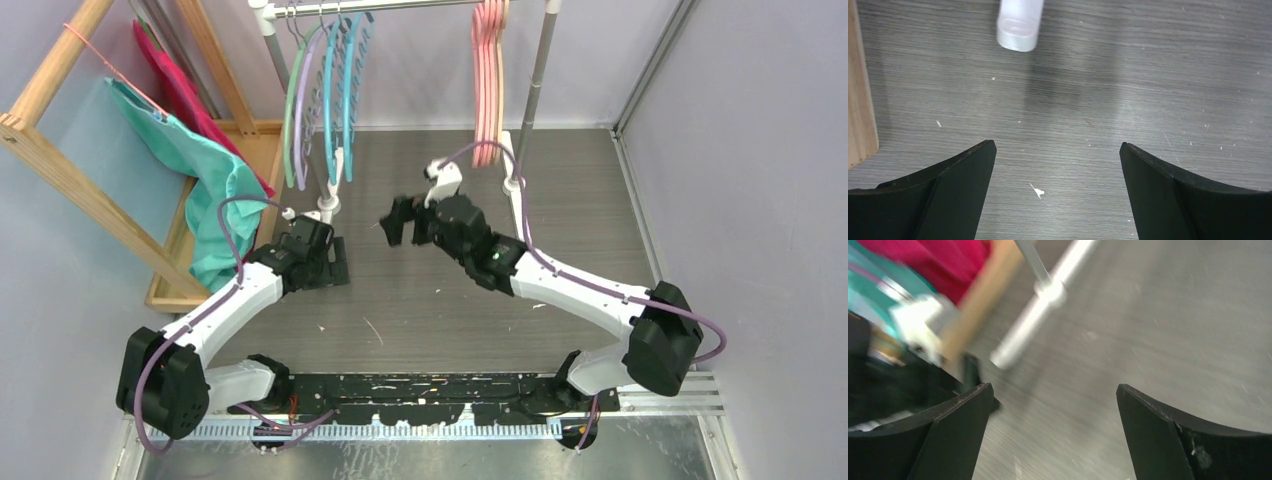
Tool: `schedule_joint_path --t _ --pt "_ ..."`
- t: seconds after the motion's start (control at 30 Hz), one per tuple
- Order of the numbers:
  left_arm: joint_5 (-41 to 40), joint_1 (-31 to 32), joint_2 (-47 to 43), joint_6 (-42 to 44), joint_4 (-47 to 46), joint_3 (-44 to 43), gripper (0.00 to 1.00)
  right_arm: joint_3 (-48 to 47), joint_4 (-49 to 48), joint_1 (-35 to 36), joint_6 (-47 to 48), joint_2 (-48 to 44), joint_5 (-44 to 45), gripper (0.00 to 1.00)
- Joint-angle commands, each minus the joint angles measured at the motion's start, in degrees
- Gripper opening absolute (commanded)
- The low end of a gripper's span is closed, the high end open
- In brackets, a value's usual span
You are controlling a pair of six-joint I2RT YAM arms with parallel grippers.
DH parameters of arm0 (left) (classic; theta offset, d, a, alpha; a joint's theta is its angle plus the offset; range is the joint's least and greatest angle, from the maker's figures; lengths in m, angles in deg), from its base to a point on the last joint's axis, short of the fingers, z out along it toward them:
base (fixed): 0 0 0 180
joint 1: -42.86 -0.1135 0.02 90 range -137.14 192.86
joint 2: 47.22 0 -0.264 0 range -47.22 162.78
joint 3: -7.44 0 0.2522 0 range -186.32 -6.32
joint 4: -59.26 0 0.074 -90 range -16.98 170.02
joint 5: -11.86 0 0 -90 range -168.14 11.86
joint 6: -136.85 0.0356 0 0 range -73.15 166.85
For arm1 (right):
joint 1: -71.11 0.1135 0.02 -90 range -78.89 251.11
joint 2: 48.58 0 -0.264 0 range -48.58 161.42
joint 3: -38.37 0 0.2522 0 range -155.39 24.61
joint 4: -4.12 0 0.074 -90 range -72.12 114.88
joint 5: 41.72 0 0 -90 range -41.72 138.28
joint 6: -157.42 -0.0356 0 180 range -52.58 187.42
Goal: Organize the hangers
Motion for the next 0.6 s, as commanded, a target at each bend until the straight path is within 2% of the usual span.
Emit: schedule_joint_path --t 0.0,0.23,0.57 --pt "-5.6 5.6 0.7 -2.5 -4.0 0.8 0.98 9.2 4.5 0.8 6.4 -5.5 7.5 1.00" --pt "-7.0 12.0 0.8 -3.6 -9.0 4.5 0.98 21.0 3.9 0.8 5.1 -13.0 10.1 1.00" --pt "-7.0 14.1 -1.8 -3.2 -11.0 7.5 0.98 26.6 1.6 0.9 3.3 -11.9 12.4 1.00"
